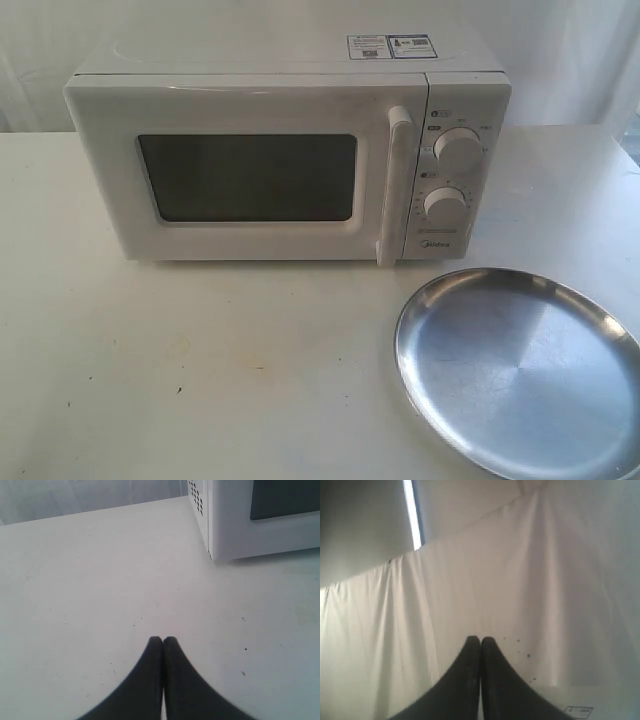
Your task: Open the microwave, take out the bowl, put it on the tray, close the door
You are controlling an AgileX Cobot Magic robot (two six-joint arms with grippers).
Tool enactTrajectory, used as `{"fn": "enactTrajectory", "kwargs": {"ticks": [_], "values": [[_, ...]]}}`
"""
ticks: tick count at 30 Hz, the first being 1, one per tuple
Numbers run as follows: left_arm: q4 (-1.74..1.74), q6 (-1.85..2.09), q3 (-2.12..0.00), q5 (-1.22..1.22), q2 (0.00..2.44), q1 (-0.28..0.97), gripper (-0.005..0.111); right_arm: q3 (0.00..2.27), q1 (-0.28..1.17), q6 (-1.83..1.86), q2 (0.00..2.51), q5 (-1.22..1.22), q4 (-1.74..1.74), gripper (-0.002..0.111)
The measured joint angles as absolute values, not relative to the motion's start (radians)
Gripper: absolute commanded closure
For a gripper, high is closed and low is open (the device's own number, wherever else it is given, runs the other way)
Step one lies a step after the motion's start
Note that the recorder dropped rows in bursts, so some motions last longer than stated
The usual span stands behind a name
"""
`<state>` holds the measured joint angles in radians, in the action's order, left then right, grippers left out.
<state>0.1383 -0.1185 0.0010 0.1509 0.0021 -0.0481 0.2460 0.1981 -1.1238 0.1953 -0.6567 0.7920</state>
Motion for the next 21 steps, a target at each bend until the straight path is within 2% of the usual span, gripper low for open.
{"fn": "enactTrajectory", "kwargs": {"ticks": [6, 14, 21], "values": [[0.138, -0.119, 0.001, 0.151, 0.002, -0.048, 0.107, 0.409, 0.198, -1.026, 0.634, -0.747, 1.035, 0.108], [0.138, -0.119, 0.001, 0.151, 0.002, -0.048, 0.107, 0.516, 0.198, -0.797, 1.318, -0.834, 1.063, 0.108], [0.138, -0.119, 0.001, 0.151, 0.002, -0.048, 0.107, 0.659, 0.198, -0.568, 1.77, -1.066, 1.061, 0.106]]}}
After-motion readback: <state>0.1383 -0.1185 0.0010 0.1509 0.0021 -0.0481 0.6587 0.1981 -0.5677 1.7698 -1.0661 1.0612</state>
